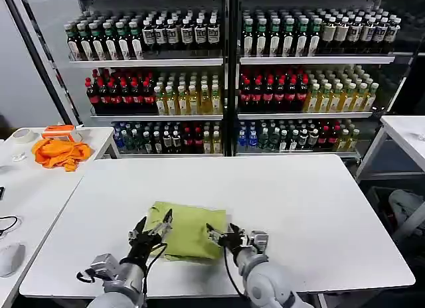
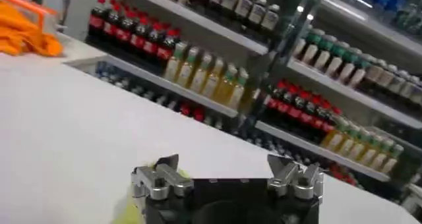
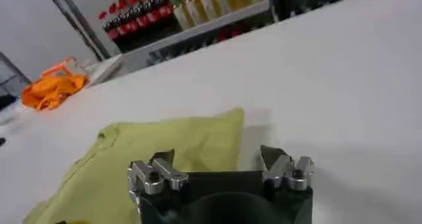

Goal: Fold and organize the clothes.

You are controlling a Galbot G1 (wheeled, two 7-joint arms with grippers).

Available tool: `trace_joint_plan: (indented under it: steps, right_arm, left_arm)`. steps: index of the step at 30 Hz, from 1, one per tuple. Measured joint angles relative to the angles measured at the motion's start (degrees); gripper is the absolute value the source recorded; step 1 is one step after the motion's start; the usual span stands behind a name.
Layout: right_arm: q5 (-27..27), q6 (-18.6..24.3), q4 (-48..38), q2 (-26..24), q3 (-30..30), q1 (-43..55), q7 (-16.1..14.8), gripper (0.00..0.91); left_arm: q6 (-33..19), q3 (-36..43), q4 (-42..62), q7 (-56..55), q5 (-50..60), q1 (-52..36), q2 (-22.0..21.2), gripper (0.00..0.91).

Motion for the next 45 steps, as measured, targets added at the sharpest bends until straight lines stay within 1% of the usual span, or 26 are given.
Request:
trace_joint_plan:
  steps: [1,12,20,33,43,44,45]
  right_arm:
    - [0.24,0.0,-0.32,0.3,-0.4,0.34,0.32,0.0]
    - [1.8,0.82,-2.0,0.74,-2.16,1.97,2.79,0.0]
    - [1.19,0.91,-2.62,0.0,-2.02,3.17,2.86,0.0]
    - [-1.7,0.53,-5.21,-2.46,0.79,6.5,0.44,0.0]
    - [-6.26,-0.19,-7.77,-7.15,5.45,8.8,-3.49,0.0]
    - [-6.83,-0.39,-7.99,-7.55,5.98,8.86,-3.93,0.907]
    - [-7.5,-0.62,-8.24,-8.0,6.56,8.97,-4.4,0.907]
  left_arm:
    - [-0.02,-0.38,-0.16,-0.03,-0.06,0.29,-0.04,0.907]
    - [0.19,-2.14,-1.0,-0.21,0.21,1.98,-0.62,0.907]
    - [0.39,-2.23,-1.14,-0.22,0.34,1.99,-0.55,0.907]
    - [0.44,-2.21,-0.88,-0.07,0.48,1.59,-0.21,0.907]
    - [0.18,-0.97,0.01,0.76,2.56,0.61,0.41,0.907]
    - [0.12,-0.8,0.13,0.89,2.84,0.51,0.49,0.907]
    - [0.03,-0.63,0.22,1.01,3.14,0.41,0.58,0.907]
